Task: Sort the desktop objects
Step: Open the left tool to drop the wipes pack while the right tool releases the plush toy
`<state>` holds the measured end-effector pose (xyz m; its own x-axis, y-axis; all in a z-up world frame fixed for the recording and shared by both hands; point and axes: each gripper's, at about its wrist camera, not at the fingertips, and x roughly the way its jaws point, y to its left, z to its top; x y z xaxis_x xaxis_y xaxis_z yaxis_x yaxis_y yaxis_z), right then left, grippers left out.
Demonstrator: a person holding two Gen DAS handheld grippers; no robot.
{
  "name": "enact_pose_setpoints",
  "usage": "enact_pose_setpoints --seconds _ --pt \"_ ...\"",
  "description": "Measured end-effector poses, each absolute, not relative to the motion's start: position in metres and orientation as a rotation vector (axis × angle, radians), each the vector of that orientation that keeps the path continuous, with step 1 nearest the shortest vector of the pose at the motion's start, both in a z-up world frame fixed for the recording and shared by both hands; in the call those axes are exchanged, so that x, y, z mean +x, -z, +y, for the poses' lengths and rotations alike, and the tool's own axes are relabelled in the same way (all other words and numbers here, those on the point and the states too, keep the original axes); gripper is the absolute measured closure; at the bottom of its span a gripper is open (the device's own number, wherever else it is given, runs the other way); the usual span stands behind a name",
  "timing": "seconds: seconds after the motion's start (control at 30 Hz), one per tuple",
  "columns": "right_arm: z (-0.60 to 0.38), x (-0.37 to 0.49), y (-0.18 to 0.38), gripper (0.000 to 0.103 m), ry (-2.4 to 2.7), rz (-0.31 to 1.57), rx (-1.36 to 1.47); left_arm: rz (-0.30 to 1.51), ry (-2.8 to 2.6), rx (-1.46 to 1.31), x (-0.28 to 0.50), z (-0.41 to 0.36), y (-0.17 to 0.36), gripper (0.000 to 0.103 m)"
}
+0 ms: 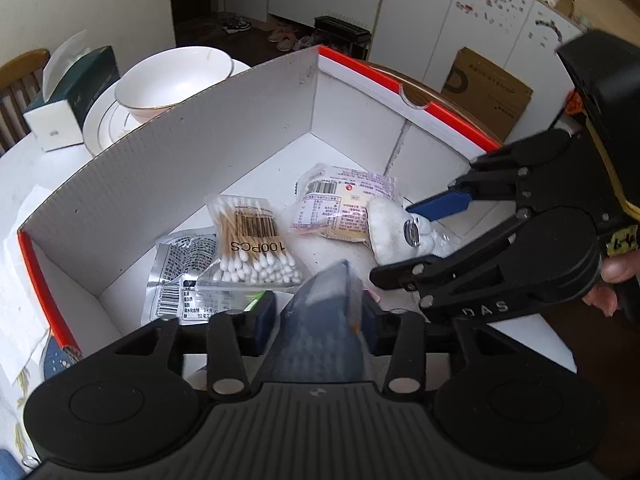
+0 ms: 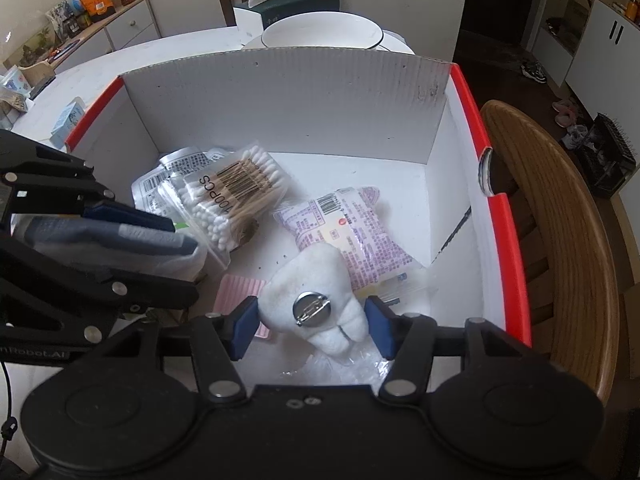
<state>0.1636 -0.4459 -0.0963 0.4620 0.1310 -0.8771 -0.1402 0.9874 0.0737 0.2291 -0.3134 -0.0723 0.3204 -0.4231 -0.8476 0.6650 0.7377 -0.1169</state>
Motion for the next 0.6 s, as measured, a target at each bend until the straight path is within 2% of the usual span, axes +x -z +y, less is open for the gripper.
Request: enact_pose_setpoints --seconds 0.03,0.07,0.2,0.4,0.6 --pt "-0.446 0.163 0.095 0.044 -0.169 1.076 -0.004 1.016 0.726 0.263 0.230 -0.312 0.072 0.033" --pt "-0.447 0.162 0.094 0.044 -0.171 1.073 0.002 1.012 0.724 0.262 0.229 -0.311 0.071 0.029" --pt "-0.448 0.159 0.087 0.042 -0.181 1.062 0.001 1.007 0.723 0.259 0.225 -0.306 0.071 0.028" --pt "-0.448 0.151 0.071 0.032 -0.195 1.027 0.001 0.962 0.709 0.256 0.216 -0.299 0.062 0.026" --pt "-0.453 0.142 0.057 0.029 -0.185 0.992 0.003 0.904 0.687 0.240 0.210 -0.291 0.049 0.026"
